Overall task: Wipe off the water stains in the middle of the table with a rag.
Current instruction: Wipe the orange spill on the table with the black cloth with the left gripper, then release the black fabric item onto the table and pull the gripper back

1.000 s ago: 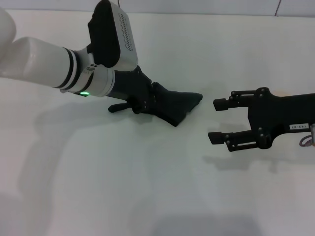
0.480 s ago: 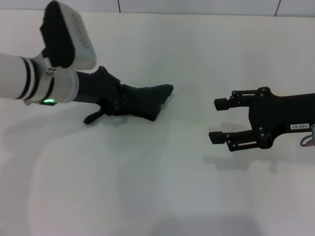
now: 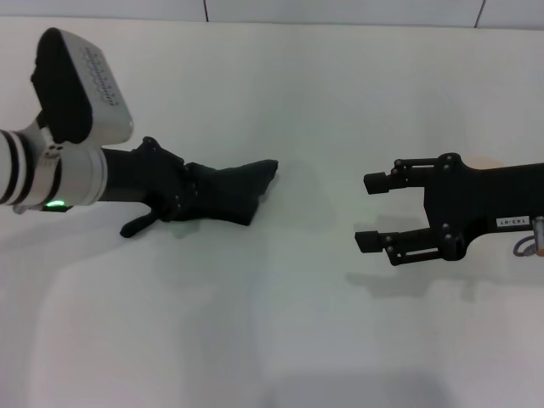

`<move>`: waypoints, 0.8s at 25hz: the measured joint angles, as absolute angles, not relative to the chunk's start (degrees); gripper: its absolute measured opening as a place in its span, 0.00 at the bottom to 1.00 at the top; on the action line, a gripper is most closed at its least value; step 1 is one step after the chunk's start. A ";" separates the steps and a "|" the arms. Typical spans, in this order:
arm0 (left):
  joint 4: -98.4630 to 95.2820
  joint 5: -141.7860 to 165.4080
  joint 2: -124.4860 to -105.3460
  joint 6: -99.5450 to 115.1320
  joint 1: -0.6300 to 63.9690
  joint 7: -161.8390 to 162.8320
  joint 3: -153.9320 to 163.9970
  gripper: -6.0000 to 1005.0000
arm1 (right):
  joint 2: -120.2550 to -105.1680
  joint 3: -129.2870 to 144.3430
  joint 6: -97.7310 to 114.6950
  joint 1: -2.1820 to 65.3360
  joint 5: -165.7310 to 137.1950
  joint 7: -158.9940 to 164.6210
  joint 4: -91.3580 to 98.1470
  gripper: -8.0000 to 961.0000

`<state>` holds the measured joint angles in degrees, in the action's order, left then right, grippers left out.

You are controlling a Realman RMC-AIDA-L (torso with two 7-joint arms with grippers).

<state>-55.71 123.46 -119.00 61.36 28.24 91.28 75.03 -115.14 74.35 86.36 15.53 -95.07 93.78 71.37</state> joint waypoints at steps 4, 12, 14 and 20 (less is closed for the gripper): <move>-58.22 122.74 -119.13 61.45 26.22 92.09 75.04 0.10 | -115.13 74.57 86.26 15.60 -95.03 93.78 71.37 0.80; -57.75 119.49 -119.17 62.76 25.71 93.35 73.21 0.10 | -115.14 74.87 86.15 15.66 -95.00 93.78 71.37 0.80; -57.66 119.46 -119.21 62.77 25.57 93.65 73.13 0.16 | -115.13 74.88 86.13 15.66 -95.00 93.78 71.37 0.80; -57.96 119.44 -119.14 63.43 25.17 93.98 72.85 0.37 | -115.14 74.89 86.04 15.69 -95.00 93.78 71.37 0.80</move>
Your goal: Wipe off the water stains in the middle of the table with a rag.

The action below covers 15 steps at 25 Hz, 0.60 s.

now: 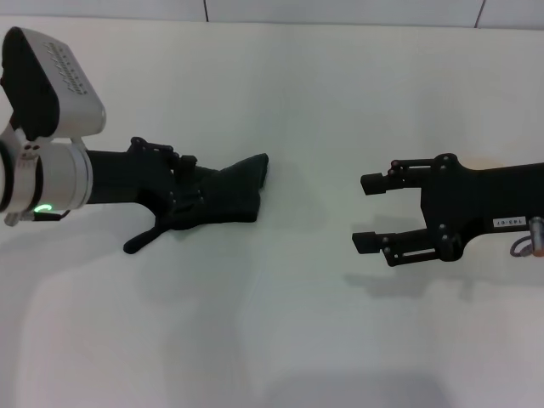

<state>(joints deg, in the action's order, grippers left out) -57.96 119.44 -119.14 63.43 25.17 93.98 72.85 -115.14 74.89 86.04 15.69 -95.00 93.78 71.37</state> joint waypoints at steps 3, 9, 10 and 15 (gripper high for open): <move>-59.35 119.16 -119.06 63.95 25.06 93.74 71.95 0.43 | -115.13 74.89 86.04 15.71 -95.00 93.78 71.36 0.80; -63.31 116.81 -118.87 68.93 25.00 90.05 66.41 0.61 | -115.13 74.49 86.03 15.73 -95.01 94.33 71.37 0.80; -63.75 115.81 -118.74 71.38 25.24 88.60 64.30 0.65 | -115.13 74.24 86.01 15.72 -95.01 94.35 71.37 0.80; -63.67 111.63 -117.95 81.60 26.38 84.52 57.11 0.76 | -115.12 72.80 85.96 15.63 -95.04 94.43 71.36 0.80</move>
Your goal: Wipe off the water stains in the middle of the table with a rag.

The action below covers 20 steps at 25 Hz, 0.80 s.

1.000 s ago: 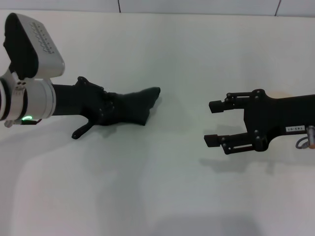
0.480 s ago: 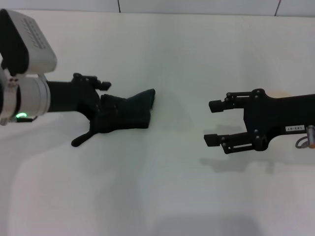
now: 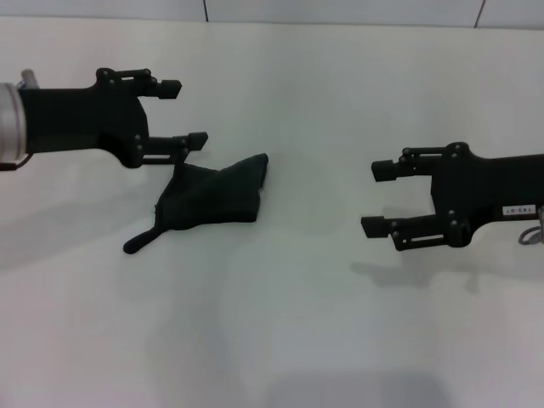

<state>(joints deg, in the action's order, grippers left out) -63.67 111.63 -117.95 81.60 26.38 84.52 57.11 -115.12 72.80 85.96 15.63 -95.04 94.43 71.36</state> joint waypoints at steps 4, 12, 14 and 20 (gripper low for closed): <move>-63.37 110.12 -117.41 91.23 26.42 82.95 53.64 0.76 | -115.04 70.78 86.01 15.50 -95.31 94.45 71.33 0.80; -61.92 107.74 -116.27 103.85 25.02 82.72 49.25 0.76 | -114.90 69.26 86.19 15.18 -96.13 94.45 70.93 0.80; -60.44 106.88 -115.71 105.29 24.72 82.64 48.89 0.76 | -114.88 69.20 86.14 15.16 -96.27 94.44 70.89 0.80; -59.07 106.94 -115.32 105.00 24.08 82.69 48.29 0.76 | -114.87 69.17 86.10 15.04 -96.34 94.45 70.97 0.80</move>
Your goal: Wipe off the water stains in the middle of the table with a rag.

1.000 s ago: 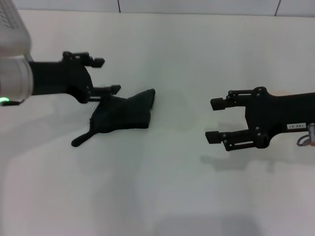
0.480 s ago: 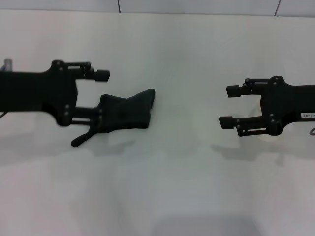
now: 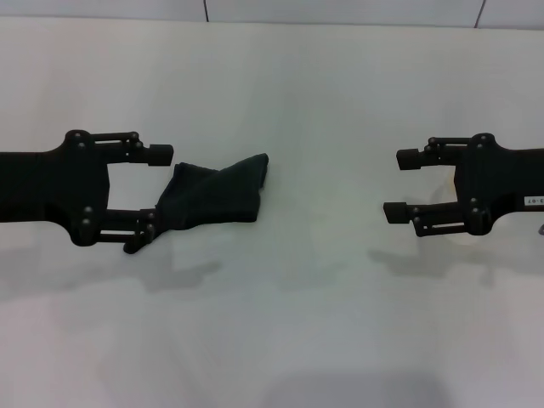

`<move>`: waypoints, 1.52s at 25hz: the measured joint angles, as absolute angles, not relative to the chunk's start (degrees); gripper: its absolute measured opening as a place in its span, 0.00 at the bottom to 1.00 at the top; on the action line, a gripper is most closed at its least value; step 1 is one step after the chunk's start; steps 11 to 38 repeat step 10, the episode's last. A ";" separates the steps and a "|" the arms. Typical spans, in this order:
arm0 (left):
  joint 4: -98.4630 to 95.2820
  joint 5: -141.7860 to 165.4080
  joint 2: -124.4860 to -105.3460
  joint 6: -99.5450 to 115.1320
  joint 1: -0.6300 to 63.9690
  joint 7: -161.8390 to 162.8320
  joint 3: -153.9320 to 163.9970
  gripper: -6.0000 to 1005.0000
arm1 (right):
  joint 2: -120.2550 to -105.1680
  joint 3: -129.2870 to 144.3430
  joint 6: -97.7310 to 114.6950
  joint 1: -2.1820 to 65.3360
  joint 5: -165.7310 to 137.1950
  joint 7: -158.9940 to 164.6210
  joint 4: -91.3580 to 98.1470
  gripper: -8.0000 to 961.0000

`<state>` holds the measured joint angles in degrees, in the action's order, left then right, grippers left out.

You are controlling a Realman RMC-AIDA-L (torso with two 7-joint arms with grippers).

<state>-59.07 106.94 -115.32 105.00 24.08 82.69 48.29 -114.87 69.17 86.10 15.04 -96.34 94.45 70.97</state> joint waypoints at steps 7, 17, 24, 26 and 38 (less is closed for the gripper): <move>-59.06 107.98 -115.45 104.28 24.23 83.56 48.21 0.75 | -114.87 69.16 86.21 14.95 -96.50 94.49 71.11 0.80; -59.06 108.34 -115.65 104.29 24.36 84.05 48.21 0.75 | -114.87 69.17 86.29 14.94 -96.52 94.49 71.11 0.80; -59.06 108.34 -115.65 104.29 24.36 84.05 48.21 0.75 | -114.87 69.17 86.29 14.94 -96.52 94.49 71.11 0.80; -59.06 108.34 -115.65 104.29 24.36 84.05 48.21 0.75 | -114.87 69.17 86.29 14.94 -96.52 94.49 71.11 0.80; -59.06 108.34 -115.65 104.29 24.36 84.05 48.21 0.75 | -114.87 69.17 86.29 14.94 -96.52 94.49 71.11 0.80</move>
